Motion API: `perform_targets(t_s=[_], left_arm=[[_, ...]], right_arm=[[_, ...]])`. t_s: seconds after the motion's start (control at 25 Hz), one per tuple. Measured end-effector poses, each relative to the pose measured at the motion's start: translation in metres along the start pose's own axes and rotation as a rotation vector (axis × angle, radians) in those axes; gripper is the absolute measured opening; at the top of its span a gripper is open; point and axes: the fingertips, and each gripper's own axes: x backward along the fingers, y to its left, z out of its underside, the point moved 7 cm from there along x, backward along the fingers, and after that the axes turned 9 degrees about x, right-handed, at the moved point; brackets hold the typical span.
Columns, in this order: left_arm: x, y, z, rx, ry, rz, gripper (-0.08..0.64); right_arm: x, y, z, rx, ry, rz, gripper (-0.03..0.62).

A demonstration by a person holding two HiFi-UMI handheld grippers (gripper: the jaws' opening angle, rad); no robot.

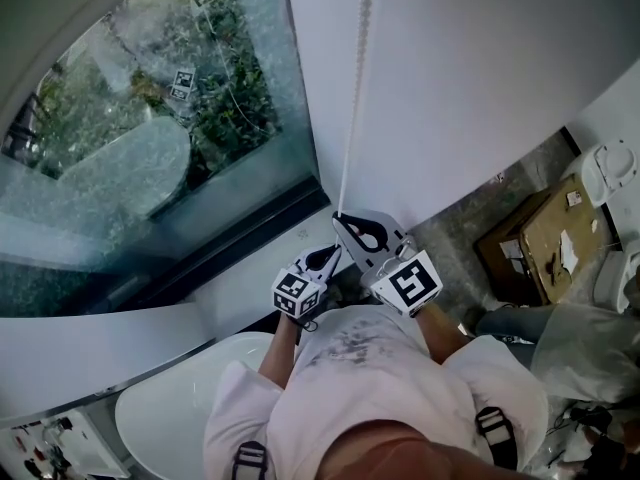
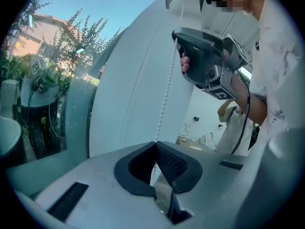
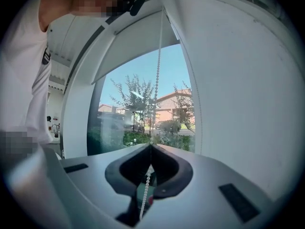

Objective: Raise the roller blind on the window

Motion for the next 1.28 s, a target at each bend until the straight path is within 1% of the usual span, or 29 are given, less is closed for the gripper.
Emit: perform_targets(t_s=[0.36,0.64,0.76,0.88,0.96,1.0,1.2,1.28], left_arm=[[-0.005,0.005,0.019,0.018,0.009,-0.011,0.006],[0.002,-0.003,0.01,-0.01,0.02,-0.016,0.006],[0.011,-0.012,-0.006,-0.009,-0.011,-0.008,0.008],[0.019,-0.021,-0.027,-0.035,-0.033,0.0,0.015],[0.024,-0.026,-0.043,-0.055,-0.043,0.01,0.065],[0.027,-0.029,-0.052,-0.066,-0.051,0.014,0.071],[0.054,-0.047,-0.106,-0.12,-0.133,0.009,0.071],[0.063,-0.058,-0.132,-0.159,-0.161,0.025,0.071]], right_arm=[[0.0,0.007,0.02,-0.008,0.002,-0.007,0.061],[-0.002,0.004,0.018,0.022,0.004,-0.008,0.061],[-0.002,0.005,0.017,0.025,0.004,-0.014,0.061],[-0.003,0.005,0.018,0.033,0.016,-0.022,0.061],[-0.003,0.004,0.02,0.031,0.018,-0.024,0.061],[-0.003,0.004,0.021,0.032,0.017,-0.025,0.061],[-0.003,0.002,0.021,0.034,0.026,-0.021,0.061],[-0.002,-0.001,0.023,0.031,0.026,-0.018,0.061]])
